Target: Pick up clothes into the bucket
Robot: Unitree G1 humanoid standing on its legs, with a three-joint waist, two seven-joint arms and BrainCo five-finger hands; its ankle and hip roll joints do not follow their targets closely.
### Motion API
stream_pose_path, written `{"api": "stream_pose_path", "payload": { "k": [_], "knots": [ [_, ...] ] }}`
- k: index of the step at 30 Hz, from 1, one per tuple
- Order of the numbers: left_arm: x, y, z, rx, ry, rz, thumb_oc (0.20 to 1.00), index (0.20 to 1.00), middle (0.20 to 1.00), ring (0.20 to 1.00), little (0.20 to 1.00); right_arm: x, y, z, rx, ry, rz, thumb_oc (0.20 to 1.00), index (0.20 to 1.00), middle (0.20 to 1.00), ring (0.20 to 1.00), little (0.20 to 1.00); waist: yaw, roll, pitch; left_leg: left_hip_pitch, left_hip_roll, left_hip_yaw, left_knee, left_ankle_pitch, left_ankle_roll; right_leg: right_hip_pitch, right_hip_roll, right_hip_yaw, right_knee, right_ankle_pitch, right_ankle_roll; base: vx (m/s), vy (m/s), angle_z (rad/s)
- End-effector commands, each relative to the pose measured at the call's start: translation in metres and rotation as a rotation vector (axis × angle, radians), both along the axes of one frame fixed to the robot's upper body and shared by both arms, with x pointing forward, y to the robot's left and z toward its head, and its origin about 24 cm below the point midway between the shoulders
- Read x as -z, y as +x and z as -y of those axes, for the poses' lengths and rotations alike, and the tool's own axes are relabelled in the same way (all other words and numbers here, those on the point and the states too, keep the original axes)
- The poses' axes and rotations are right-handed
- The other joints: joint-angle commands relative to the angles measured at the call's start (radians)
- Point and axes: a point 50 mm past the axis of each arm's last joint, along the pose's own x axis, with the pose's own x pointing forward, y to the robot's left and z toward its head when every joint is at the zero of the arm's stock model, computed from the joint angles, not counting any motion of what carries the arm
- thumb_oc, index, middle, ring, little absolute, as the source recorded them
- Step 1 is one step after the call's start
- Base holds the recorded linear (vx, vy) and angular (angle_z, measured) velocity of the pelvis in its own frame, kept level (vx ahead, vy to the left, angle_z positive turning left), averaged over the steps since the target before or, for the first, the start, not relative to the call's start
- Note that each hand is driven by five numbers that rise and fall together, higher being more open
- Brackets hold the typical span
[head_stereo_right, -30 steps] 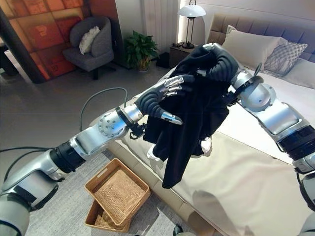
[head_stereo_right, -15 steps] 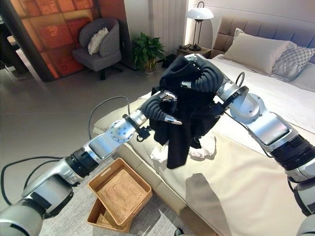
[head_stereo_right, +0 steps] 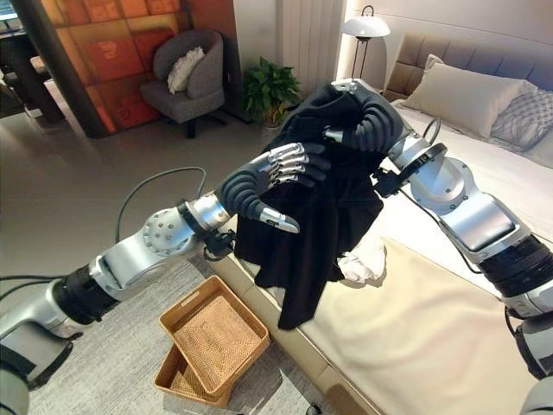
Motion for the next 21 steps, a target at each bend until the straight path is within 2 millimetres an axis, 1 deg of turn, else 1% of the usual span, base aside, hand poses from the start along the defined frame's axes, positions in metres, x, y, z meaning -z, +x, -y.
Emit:
{"api": "stream_pose_path", "payload": {
  "k": [1,5,7,8,9,11,13,16,20,21],
  "knots": [
    [-0.034,-0.002,-0.014,-0.02,-0.082,0.117,1.0,1.0,1.0,1.0,1.0,-0.038,-0.005,0.017,0.07,0.098,0.169,0.2,0.2,0.2,0.2,0.2,0.022,-0.067,-0.029,-0.011,-0.014,-0.024,0.07,-0.078,0.012,-0.01,-0.068,-0.062,0.098,-0.036,0.068,-0.01,-0.007,0.08],
    [-0.049,-0.012,-0.038,-0.108,-0.112,0.228,1.0,1.0,1.0,1.0,1.0,-0.036,-0.005,0.042,0.184,0.078,0.16,0.2,0.2,0.2,0.2,0.2,0.034,-0.071,-0.024,-0.016,-0.015,-0.028,0.074,-0.078,0.009,-0.007,-0.067,-0.067,0.096,-0.038,0.066,0.0,-0.002,0.09],
    [-0.051,-0.017,-0.047,-0.143,-0.144,0.252,1.0,1.0,1.0,1.0,1.0,-0.035,-0.005,0.052,0.222,0.085,0.155,0.2,0.2,0.2,0.2,0.2,0.04,-0.074,-0.023,-0.017,-0.015,-0.03,0.076,-0.08,0.008,-0.005,-0.068,-0.071,0.096,-0.04,0.065,0.01,-0.003,0.04],
    [-0.051,-0.017,-0.047,-0.144,-0.144,0.252,1.0,1.0,1.0,1.0,1.0,-0.035,-0.005,0.052,0.222,0.085,0.155,0.2,0.2,0.2,0.2,0.2,0.039,-0.074,-0.023,-0.018,-0.015,-0.03,0.076,-0.08,0.008,-0.005,-0.068,-0.072,0.096,-0.04,0.065,0.02,-0.004,0.05],
    [-0.053,-0.02,-0.056,-0.174,-0.177,0.262,1.0,1.0,1.0,1.0,1.0,-0.032,-0.004,0.06,0.252,0.093,0.145,0.2,0.2,0.2,0.2,0.2,0.044,-0.076,-0.022,-0.018,-0.015,-0.031,0.079,-0.082,0.007,-0.004,-0.068,-0.073,0.097,-0.041,0.064,0.02,-0.003,0.04],
    [-0.054,-0.022,-0.063,-0.213,-0.188,0.282,1.0,1.0,1.0,1.0,1.0,-0.031,-0.005,0.065,0.271,0.094,0.14,0.2,0.2,0.2,0.2,0.2,0.046,-0.076,-0.019,-0.017,-0.014,-0.031,0.081,-0.083,0.006,-0.002,-0.068,-0.074,0.098,-0.044,0.063,0.0,0.0,0.0],
    [-0.051,-0.02,-0.072,-0.273,-0.195,0.293,1.0,1.0,1.0,1.0,1.0,-0.031,-0.007,0.066,0.269,0.099,0.141,0.2,0.2,0.2,0.2,0.2,0.047,-0.076,-0.017,-0.017,-0.013,-0.03,0.084,-0.086,0.007,-0.002,-0.068,-0.074,0.101,-0.047,0.062,0.0,0.0,0.0],
    [-0.048,-0.016,-0.074,-0.307,-0.197,0.291,1.0,1.0,1.0,1.0,1.0,-0.033,-0.007,0.062,0.251,0.102,0.146,0.2,0.2,0.2,0.2,0.2,0.046,-0.076,-0.017,-0.015,-0.014,-0.029,0.084,-0.088,0.009,-0.002,-0.068,-0.071,0.1,-0.047,0.063,0.0,0.0,0.0],
    [-0.04,-0.001,-0.076,-0.376,-0.191,0.27,1.0,1.0,1.0,1.0,1.0,-0.038,-0.009,0.051,0.192,0.117,0.16,0.2,0.2,0.2,0.2,0.2,0.04,-0.074,-0.015,-0.015,-0.013,-0.027,0.084,-0.09,0.013,-0.008,-0.068,-0.059,0.102,-0.048,0.062,0.0,0.0,0.0],
    [-0.04,-0.001,-0.076,-0.376,-0.192,0.271,1.0,1.0,1.0,1.0,1.0,-0.038,-0.009,0.051,0.193,0.116,0.16,0.2,0.2,0.2,0.2,0.2,0.041,-0.074,-0.014,-0.015,-0.013,-0.026,0.084,-0.09,0.013,-0.009,-0.067,-0.059,0.103,-0.048,0.062,0.0,0.0,0.0]
  ]
}}
